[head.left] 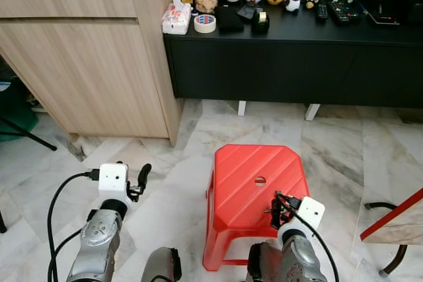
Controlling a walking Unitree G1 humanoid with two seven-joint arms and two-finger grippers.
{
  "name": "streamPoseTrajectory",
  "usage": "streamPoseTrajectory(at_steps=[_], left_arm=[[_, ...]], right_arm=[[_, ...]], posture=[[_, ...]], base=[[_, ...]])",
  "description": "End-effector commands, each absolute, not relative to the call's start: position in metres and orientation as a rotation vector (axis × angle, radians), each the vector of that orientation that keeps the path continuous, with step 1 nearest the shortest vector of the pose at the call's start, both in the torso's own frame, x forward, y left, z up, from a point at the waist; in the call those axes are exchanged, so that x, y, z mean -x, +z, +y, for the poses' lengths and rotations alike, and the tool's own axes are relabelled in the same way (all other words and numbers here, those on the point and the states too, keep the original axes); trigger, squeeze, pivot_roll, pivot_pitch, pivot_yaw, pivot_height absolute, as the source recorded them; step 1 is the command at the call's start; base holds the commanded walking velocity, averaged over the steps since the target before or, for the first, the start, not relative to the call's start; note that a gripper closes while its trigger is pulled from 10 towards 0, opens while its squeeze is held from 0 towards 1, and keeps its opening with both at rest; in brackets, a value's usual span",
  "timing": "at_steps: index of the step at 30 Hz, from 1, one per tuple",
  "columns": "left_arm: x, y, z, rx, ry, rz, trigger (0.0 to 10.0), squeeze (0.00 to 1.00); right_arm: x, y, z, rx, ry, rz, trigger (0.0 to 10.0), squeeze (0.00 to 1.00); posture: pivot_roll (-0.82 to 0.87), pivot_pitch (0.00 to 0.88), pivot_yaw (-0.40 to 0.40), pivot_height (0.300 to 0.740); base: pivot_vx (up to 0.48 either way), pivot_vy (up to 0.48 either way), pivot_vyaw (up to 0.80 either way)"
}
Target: Hang keys on a hook
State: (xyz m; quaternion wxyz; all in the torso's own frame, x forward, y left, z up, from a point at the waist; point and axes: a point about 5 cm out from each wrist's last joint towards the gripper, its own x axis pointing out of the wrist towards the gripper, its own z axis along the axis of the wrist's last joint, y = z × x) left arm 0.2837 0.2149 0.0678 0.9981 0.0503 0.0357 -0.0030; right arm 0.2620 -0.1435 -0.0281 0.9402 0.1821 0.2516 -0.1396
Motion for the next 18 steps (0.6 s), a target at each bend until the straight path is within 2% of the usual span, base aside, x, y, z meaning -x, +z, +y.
streamPoseTrajectory(at_steps=[1, 2, 3, 4, 5, 18], left_arm=[[-0.2798, 0.0629, 0.2178, -0.108, -0.001, 0.097, 10.0, 0.00], [-0.2798, 0.0627, 0.2179, -0.110, 0.000, 0.097, 10.0, 0.00], [-0.2798, 0.0628, 0.2182, -0.110, 0.001, 0.097, 10.0, 0.00], [-0.2798, 0.0628, 0.2182, -0.110, 0.001, 0.097, 10.0, 0.00], [-0.2799, 0.0629, 0.2187, -0.110, 0.002, 0.097, 10.0, 0.00], [-0.2800, 0.0632, 0.2204, -0.115, 0.006, 0.096, 10.0, 0.00]], right_arm=[[-0.2597, -0.0308, -0.1425, -0.367, -0.286, 0.533, 10.0, 0.00], [-0.2600, -0.0307, -0.1430, -0.362, -0.287, 0.536, 9.8, 0.00], [-0.2602, -0.0310, -0.1435, -0.349, -0.289, 0.544, 4.3, 0.00], [-0.2602, -0.0310, -0.1435, -0.349, -0.289, 0.544, 4.3, 0.00], [-0.2605, -0.0314, -0.1449, -0.340, -0.297, 0.556, 0.0, 0.00], [-0.2593, -0.0334, -0.1489, -0.332, -0.313, 0.575, 0.0, 0.00]], posture=[[0.11, 0.118, -0.016, 0.607], [0.11, 0.118, -0.016, 0.607], [0.11, 0.118, -0.016, 0.607], [0.11, 0.118, -0.016, 0.607], [0.11, 0.116, -0.017, 0.607], [0.11, 0.110, -0.015, 0.607]], base=[[0.000, 0.000, 0.00], [0.000, 0.000, 0.00], [0.000, 0.000, 0.00], [0.000, 0.000, 0.00], [0.000, 0.000, 0.00], [0.000, 0.000, 0.00]])
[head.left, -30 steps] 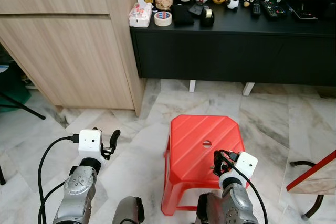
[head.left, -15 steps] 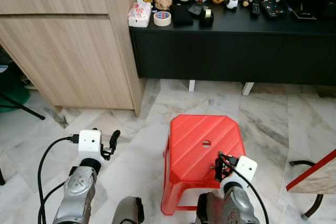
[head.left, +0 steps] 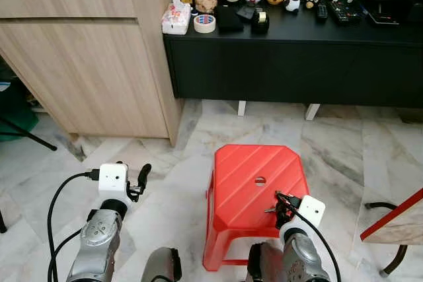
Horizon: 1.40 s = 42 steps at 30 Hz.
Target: Hang keys on a hook
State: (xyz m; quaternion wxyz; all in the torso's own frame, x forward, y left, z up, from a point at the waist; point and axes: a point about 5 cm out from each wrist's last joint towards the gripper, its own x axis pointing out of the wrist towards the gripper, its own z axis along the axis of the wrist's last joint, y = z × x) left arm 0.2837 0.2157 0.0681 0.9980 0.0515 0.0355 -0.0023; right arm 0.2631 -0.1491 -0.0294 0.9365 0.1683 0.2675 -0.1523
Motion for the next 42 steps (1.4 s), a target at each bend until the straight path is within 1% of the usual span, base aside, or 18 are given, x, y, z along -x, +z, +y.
streamPoseTrajectory(at_steps=[1, 19, 36, 38, 40, 41, 42], left_arm=[[-0.280, 0.063, 0.221, -0.115, 0.007, 0.095, 10.0, 0.00], [-0.281, 0.064, 0.222, -0.117, 0.005, 0.098, 10.0, 0.00], [-0.281, 0.062, 0.221, -0.113, 0.006, 0.101, 10.0, 0.00], [-0.281, 0.061, 0.220, -0.111, 0.006, 0.103, 10.0, 0.00], [-0.281, 0.061, 0.219, -0.109, 0.009, 0.103, 10.0, 0.00], [-0.281, 0.061, 0.219, -0.108, 0.011, 0.104, 10.0, 0.00], [-0.281, 0.060, 0.219, -0.106, 0.012, 0.105, 10.0, 0.00]], right_arm=[[-0.259, -0.034, -0.149, -0.327, -0.313, 0.579, 0.0, 0.00], [-0.257, -0.036, -0.148, -0.333, -0.313, 0.593, 0.0, 0.00], [-0.261, -0.032, -0.146, -0.346, -0.292, 0.553, 0.0, 0.00], [-0.262, -0.029, -0.148, -0.316, -0.291, 0.525, 0.0, 0.00], [-0.269, -0.019, -0.147, -0.301, -0.255, 0.431, 0.1, 0.00], [-0.271, -0.014, -0.146, -0.296, -0.236, 0.390, 3.8, 0.00], [-0.274, -0.010, -0.145, -0.288, -0.218, 0.355, 3.8, 0.00]], posture=[[0.11, 0.110, -0.015, 0.607], [0.11, 0.113, -0.015, 0.607], [0.11, 0.110, -0.016, 0.607], [0.11, 0.104, -0.018, 0.607], [0.11, 0.102, -0.020, 0.607], [0.11, 0.098, -0.022, 0.607], [0.11, 0.095, -0.024, 0.607]], base=[[0.000, 0.000, 0.00], [0.000, 0.000, 0.00], [0.000, 0.000, 0.00], [0.000, 0.000, 0.00], [0.000, 0.000, 0.00], [0.000, 0.000, 0.00], [0.000, 0.000, 0.00]])
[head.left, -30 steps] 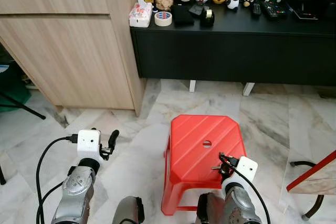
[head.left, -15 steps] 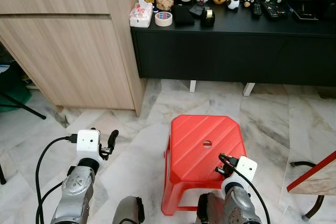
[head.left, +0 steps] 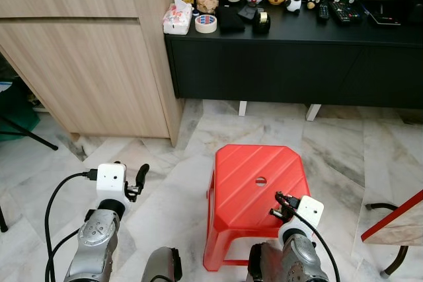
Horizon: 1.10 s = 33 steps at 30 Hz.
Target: Hang keys on a hook
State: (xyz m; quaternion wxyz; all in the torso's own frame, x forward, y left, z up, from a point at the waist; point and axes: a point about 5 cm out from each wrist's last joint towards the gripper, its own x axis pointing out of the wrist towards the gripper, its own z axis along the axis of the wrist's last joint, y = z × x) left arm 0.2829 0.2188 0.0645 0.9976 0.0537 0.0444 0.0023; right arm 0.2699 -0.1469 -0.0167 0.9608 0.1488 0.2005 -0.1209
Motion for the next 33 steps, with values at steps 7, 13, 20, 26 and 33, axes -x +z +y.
streamPoseTrajectory(at_steps=[7, 13, 20, 26, 33], left_arm=[[-0.278, 0.046, 0.221, -0.099, 0.033, 0.154, 10.0, 0.00], [-0.256, 0.010, 0.238, -0.093, 0.099, 0.315, 10.0, 0.00], [-0.214, -0.031, 0.258, -0.108, 0.181, 0.536, 10.0, 0.00], [-0.184, -0.053, 0.267, -0.118, 0.230, 0.676, 10.0, 0.00], [-0.168, -0.065, 0.262, -0.103, 0.251, 0.751, 10.0, 0.00]], right_arm=[[-0.276, 0.006, -0.147, -0.227, -0.181, 0.210, 10.0, 0.00], [-0.276, 0.020, -0.148, -0.169, -0.139, 0.098, 10.0, 0.00], [-0.277, 0.034, -0.153, -0.144, -0.127, 0.029, 10.0, 0.00], [-0.279, 0.046, -0.157, -0.113, -0.107, -0.024, 10.0, 0.00], [-0.282, 0.047, -0.158, -0.107, -0.107, -0.007, 10.0, 0.00]], posture=[[0.09, 0.067, -0.033, 0.607], [0.08, 0.035, -0.041, 0.607], [0.07, 0.000, -0.054, 0.607], [0.08, 0.000, -0.071, 0.612], [0.07, 0.000, -0.087, 0.662]], base=[[0.000, 0.000, 0.00], [0.000, 0.000, 0.00], [0.000, 0.000, 0.00], [0.000, 0.000, 0.00], [0.000, 0.000, 0.00]])
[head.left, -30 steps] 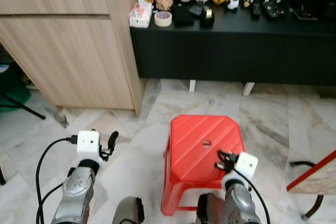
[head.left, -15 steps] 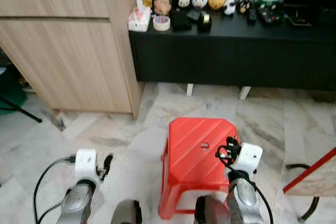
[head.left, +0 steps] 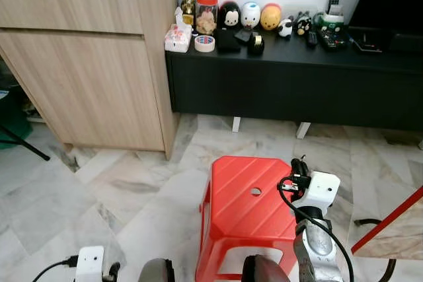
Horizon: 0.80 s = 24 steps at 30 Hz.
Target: Hang keys on a hook
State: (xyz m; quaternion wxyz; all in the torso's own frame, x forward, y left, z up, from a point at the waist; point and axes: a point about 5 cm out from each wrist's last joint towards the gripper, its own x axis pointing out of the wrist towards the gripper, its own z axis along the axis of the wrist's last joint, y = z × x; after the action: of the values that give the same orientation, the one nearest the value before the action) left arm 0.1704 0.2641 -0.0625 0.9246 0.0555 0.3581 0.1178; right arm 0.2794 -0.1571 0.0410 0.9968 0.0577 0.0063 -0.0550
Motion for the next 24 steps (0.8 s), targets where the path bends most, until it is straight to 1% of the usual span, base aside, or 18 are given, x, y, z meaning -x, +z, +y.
streamPoseTrajectory(at_steps=[1, 9, 11, 12, 24], left_arm=[[-0.167, -0.067, 0.260, -0.098, 0.252, 0.757, 10.0, 0.00], [-0.165, -0.073, 0.250, -0.067, 0.253, 0.793, 10.0, 0.00], [-0.164, -0.075, 0.245, -0.057, 0.254, 0.804, 10.0, 0.00], [-0.164, -0.075, 0.245, -0.055, 0.255, 0.806, 10.0, 0.00], [-0.156, -0.080, 0.241, -0.029, 0.267, 0.839, 10.0, 0.00]], right_arm=[[-0.282, 0.046, -0.158, -0.107, -0.103, -0.001, 10.0, 0.00], [-0.282, 0.046, -0.157, -0.106, -0.079, 0.013, 10.0, 0.00], [-0.284, 0.046, -0.158, -0.104, -0.065, 0.022, 10.0, 0.00], [-0.284, 0.046, -0.158, -0.102, -0.061, 0.025, 10.0, 0.00], [-0.282, 0.038, -0.153, -0.110, -0.042, 0.078, 10.0, 0.00]], posture=[[0.07, 0.000, -0.090, 0.672], [0.07, 0.000, -0.111, 0.717], [0.07, 0.000, -0.120, 0.737], [0.07, 0.000, -0.120, 0.740], [0.06, 0.000, -0.116, 0.740]], base=[[0.000, 0.000, 0.00], [0.000, 0.000, 0.00], [0.000, 0.000, 0.00], [0.000, 0.000, 0.00], [0.000, 0.000, 0.00]])
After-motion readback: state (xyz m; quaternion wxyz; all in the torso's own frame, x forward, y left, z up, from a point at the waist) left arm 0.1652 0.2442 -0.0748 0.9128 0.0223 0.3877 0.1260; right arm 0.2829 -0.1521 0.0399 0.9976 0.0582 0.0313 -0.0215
